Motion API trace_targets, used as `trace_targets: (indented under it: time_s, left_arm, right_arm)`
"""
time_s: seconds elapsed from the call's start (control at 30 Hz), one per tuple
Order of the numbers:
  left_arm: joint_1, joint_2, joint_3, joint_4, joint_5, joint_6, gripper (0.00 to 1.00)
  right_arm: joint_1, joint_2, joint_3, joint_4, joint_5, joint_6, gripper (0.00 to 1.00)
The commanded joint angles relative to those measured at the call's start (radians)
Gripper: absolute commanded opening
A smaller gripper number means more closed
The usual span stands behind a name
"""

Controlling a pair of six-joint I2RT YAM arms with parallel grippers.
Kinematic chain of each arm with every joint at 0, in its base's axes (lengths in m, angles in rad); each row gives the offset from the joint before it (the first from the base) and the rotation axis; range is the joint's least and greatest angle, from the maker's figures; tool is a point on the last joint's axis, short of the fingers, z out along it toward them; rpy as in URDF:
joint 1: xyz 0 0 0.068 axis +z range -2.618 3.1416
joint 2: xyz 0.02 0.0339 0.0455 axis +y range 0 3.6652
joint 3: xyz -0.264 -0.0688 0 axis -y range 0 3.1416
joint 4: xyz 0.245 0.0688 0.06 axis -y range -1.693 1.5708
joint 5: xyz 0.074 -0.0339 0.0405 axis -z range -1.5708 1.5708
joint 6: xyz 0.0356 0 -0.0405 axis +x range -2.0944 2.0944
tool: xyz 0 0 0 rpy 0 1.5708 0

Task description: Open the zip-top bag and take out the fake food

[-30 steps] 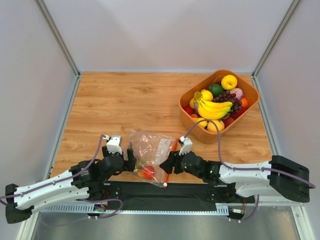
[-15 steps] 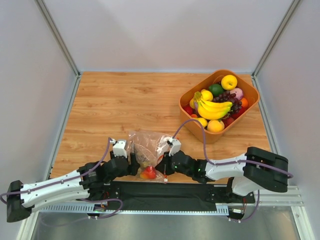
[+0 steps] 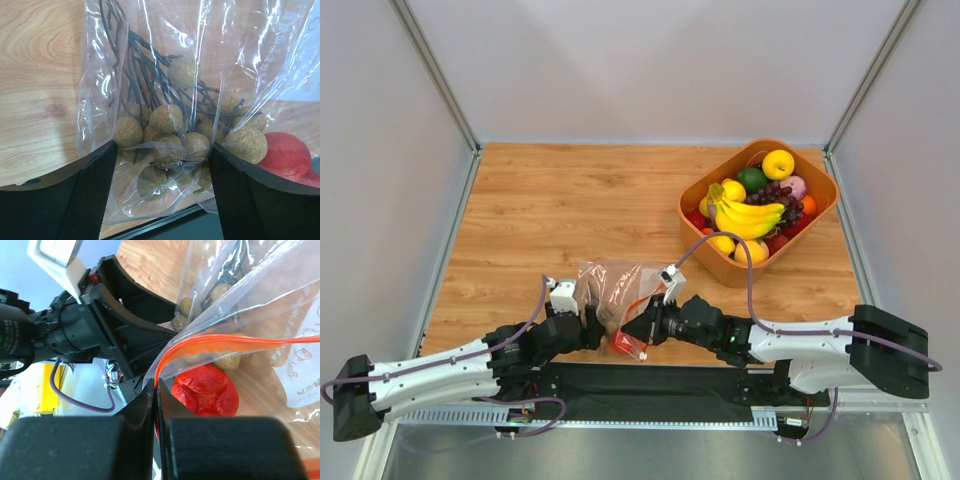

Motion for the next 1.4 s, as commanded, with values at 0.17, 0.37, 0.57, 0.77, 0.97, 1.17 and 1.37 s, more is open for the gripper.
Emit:
trace_targets:
  time_s: [0.17, 0.37, 0.57, 0.77, 0.97, 1.17, 1.37]
  left_arm:
    - [-0.003, 0.068, -0.04, 0.075, 0.034, -0.02, 0.7]
    - [-0.002, 0.076, -0.071, 0.115, 0.051, -0.029, 0.48]
    - [-0.002, 0.056, -0.08, 0.117, 0.052, -0.034, 0.46]
    - [-0.003, 0.05, -0.075, 0.121, 0.066, -0.026, 0.45]
    - [-0.003, 0.05, -0.071, 0.121, 0.072, -0.023, 0.45]
    - [-0.003, 0.051, -0.069, 0.124, 0.075, -0.02, 0.44]
    - [-0.003, 0.057, -0.068, 0.127, 0.086, -0.011, 0.44]
  right_arm:
    - [0.008, -0.098, 0.027, -0.106, -0.008, -0.053, 0.43]
    - [0.011, -0.347, 0.066, -0.54, 0.202, -0.126, 0.67]
    - [0.008, -0.524, 0.047, -0.85, 0.429, -0.115, 0.51]
    - [0.008, -0.506, 0.033, -0.816, 0.421, -0.141, 0.37]
    - [0.008, -0.405, 0.087, -0.724, 0.398, -0.192, 0.35]
    - [0.009, -0.285, 0.125, -0.675, 0.375, -0.221, 0.34]
    - [0.009, -0.25, 0.142, -0.632, 0.357, -0.233, 0.34]
